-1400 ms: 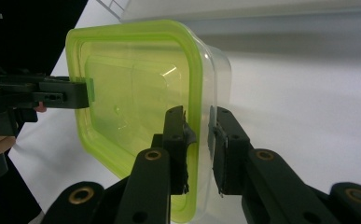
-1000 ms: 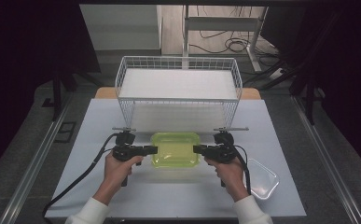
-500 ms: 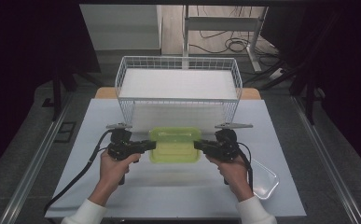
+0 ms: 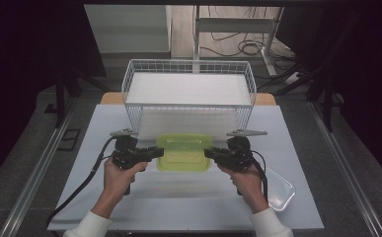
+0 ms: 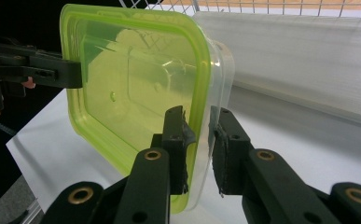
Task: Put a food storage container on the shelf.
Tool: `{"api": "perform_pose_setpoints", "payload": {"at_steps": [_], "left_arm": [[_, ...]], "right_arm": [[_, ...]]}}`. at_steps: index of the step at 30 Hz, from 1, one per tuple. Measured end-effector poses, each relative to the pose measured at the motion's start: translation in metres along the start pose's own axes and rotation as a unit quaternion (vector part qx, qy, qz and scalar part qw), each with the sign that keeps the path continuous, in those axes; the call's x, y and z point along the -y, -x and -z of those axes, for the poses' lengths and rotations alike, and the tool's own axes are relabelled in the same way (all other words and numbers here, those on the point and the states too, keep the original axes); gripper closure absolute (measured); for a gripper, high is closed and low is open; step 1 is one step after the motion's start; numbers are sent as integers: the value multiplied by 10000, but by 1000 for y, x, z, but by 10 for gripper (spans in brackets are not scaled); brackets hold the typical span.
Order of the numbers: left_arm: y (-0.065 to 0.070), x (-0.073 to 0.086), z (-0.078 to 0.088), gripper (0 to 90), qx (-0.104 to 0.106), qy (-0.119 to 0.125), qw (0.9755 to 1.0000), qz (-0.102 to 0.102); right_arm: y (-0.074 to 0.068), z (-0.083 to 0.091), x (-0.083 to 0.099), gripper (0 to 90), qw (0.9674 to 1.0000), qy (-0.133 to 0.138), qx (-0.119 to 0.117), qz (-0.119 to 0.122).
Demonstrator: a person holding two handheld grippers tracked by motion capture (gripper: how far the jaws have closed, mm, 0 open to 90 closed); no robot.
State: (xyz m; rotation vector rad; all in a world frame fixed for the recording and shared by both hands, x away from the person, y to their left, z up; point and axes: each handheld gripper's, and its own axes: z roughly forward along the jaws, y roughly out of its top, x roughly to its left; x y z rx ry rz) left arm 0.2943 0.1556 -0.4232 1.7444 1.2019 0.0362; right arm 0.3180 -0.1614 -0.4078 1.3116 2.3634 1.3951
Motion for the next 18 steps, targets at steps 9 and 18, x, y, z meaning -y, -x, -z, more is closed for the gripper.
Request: {"api": "perform_pose_setpoints", "payload": {"at_steps": [9,18], "left_arm": [[3,-2,3,779,6,36,10000,-38],[12,-15,9,782,91,130,9998,-151]], "right_arm": [[-2,3,-2,762,10000,37,-8,24],[-4,17,-11,763,9998,166,-8,87]]}}
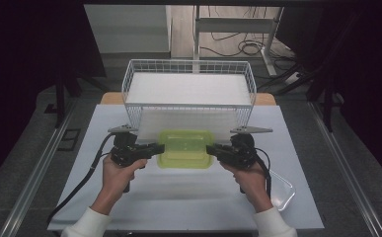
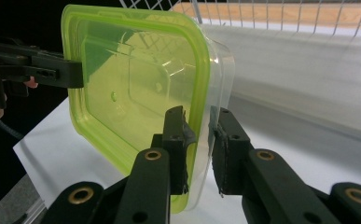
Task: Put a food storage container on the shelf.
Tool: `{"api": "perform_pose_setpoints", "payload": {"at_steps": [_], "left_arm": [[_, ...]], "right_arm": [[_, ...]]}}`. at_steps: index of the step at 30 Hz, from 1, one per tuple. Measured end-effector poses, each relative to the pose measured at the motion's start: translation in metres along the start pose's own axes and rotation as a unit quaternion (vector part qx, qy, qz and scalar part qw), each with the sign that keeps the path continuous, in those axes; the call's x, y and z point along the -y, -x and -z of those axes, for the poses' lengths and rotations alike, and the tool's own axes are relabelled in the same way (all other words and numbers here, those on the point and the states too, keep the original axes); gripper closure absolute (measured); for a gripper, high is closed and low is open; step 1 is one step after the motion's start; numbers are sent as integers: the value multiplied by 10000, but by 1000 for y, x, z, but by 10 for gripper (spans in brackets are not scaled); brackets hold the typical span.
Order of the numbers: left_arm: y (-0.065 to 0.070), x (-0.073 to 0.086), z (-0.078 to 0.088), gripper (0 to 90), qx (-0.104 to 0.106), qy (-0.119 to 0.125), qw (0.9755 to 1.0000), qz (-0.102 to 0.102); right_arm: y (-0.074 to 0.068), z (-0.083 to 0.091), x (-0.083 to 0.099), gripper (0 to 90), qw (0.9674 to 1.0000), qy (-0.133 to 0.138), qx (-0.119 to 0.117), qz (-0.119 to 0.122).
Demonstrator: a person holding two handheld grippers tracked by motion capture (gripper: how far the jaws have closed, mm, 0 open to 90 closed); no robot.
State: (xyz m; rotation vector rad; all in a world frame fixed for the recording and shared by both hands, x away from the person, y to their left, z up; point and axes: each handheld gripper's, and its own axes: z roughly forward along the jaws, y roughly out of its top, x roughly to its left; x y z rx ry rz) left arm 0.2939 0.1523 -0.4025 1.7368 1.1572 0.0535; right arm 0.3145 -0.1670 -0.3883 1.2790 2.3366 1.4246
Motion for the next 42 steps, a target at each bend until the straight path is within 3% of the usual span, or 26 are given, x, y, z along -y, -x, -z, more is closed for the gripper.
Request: {"api": "perform_pose_setpoints", "payload": {"at_steps": [12,31,42], "left_arm": [[11,-31,3,789,42,155,9997,-198],[9,-87,13,789,19,323,9989,-347],[-8,-129,7,791,103,102,9998,-165]], "right_arm": [[4,17,-25,764,9999,163,20,38],[6,24,-81,769,9991,386,42,153],[27,13,-117,776,9989,297,-259,-255]]}}
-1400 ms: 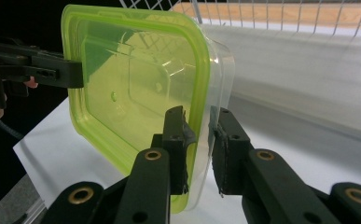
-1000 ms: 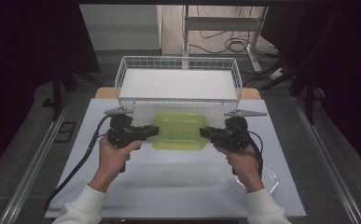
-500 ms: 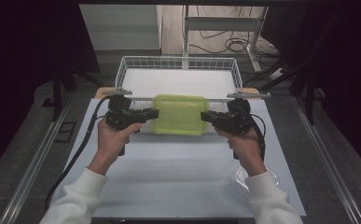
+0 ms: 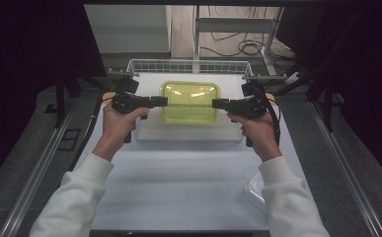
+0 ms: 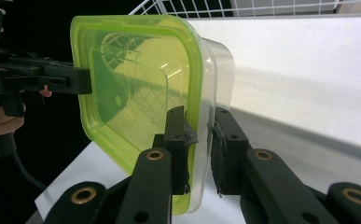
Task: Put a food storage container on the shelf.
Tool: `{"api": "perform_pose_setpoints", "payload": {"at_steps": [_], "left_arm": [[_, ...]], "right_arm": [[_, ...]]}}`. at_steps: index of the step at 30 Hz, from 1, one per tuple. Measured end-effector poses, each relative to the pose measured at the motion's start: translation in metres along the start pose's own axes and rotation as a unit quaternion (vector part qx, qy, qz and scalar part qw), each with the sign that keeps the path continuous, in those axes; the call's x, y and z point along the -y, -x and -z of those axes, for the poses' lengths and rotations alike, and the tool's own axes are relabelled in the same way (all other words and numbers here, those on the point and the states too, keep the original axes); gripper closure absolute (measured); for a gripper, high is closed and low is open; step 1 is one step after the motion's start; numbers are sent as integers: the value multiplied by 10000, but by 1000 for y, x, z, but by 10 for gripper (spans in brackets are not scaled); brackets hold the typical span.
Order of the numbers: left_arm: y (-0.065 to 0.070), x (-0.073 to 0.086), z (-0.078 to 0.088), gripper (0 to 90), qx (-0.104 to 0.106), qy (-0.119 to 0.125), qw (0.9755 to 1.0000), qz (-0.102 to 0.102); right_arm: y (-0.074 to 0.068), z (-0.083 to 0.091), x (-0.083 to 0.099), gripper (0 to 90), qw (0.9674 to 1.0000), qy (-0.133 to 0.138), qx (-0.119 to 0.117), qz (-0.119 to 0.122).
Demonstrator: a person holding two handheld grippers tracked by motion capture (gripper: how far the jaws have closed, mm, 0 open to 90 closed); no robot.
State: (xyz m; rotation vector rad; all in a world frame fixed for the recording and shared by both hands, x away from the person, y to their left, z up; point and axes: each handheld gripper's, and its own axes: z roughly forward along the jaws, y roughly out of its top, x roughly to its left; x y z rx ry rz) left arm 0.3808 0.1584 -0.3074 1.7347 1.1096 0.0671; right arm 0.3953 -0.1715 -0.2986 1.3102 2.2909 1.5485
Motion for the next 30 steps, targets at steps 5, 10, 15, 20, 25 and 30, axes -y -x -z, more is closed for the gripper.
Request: {"api": "perform_pose_setpoints", "payload": {"at_steps": [5,10,15,20,25,30], "left_arm": [[-15,-20,-6,792,125,-132,9996,222],[-24,-32,-12,791,155,-258,9990,336],[-41,-41,-21,792,267,-352,9973,581],[-46,-44,-26,792,242,-352,9968,669],[-50,-45,-32,792,212,-409,9963,725],[-57,-46,-39,791,242,-449,9949,868]], "right_arm": [[14,-8,-19,774,9995,-48,-183,-267],[24,-19,-35,774,9987,-219,-199,-424],[30,-27,-44,774,9979,-286,-182,-558],[36,-35,-48,774,9967,-353,-186,-700],[42,-40,-48,774,9960,-399,-191,-771],[50,-46,-47,776,9955,-448,-128,-829]]}}
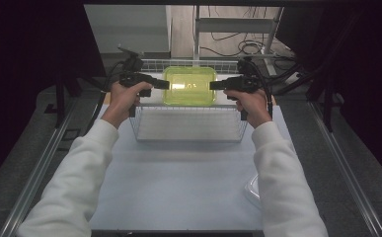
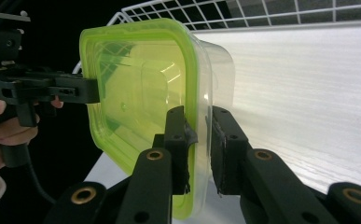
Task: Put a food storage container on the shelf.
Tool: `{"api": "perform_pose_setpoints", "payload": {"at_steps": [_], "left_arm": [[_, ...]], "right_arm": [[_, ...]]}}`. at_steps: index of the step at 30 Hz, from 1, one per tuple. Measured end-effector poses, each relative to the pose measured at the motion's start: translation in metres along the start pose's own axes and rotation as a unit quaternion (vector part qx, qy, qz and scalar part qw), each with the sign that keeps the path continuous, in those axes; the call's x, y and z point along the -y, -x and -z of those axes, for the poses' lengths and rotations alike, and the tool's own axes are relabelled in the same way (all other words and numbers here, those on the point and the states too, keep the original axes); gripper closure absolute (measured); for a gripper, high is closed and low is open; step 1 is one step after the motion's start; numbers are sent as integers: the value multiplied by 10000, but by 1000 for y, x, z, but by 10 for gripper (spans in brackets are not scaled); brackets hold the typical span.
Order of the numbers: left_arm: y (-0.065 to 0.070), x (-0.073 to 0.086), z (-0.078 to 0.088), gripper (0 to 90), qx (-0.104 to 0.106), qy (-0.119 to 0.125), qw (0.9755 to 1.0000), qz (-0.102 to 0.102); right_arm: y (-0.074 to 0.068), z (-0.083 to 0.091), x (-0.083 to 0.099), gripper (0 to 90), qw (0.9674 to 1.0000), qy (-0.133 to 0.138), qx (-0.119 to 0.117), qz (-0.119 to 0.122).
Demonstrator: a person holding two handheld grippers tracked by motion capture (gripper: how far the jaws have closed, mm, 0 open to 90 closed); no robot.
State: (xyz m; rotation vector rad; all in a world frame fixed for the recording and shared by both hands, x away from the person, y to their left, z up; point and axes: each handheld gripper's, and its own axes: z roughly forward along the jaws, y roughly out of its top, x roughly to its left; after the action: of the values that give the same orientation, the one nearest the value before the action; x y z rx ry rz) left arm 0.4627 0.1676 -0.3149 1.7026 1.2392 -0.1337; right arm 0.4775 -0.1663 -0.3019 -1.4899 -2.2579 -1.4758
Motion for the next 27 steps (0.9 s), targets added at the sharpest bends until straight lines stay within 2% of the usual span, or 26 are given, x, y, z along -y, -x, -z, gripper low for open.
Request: {"api": "perform_pose_setpoints", "payload": {"at_steps": [3,10,17,22,25,27], "left_arm": [[-4,-3,-1,791,19,-12,10000,69],[-19,-11,-8,780,239,6,9982,541],[-36,-17,-17,757,475,4,9940,982],[-45,-18,-21,742,681,55,9900,1232],[-48,-16,-22,737,794,109,9880,1321],[-49,-16,-22,734,822,113,9875,1342]], "right_arm": [[6,-3,-1,775,9998,56,-106,-134],[15,-12,-5,761,9991,166,-130,-359],[26,-22,-9,729,9965,219,-211,-781],[32,-27,-10,718,9929,282,-244,-1128],[33,-28,-10,718,9921,346,-247,-1184],[34,-28,-10,718,9918,366,-244,-1198]]}}
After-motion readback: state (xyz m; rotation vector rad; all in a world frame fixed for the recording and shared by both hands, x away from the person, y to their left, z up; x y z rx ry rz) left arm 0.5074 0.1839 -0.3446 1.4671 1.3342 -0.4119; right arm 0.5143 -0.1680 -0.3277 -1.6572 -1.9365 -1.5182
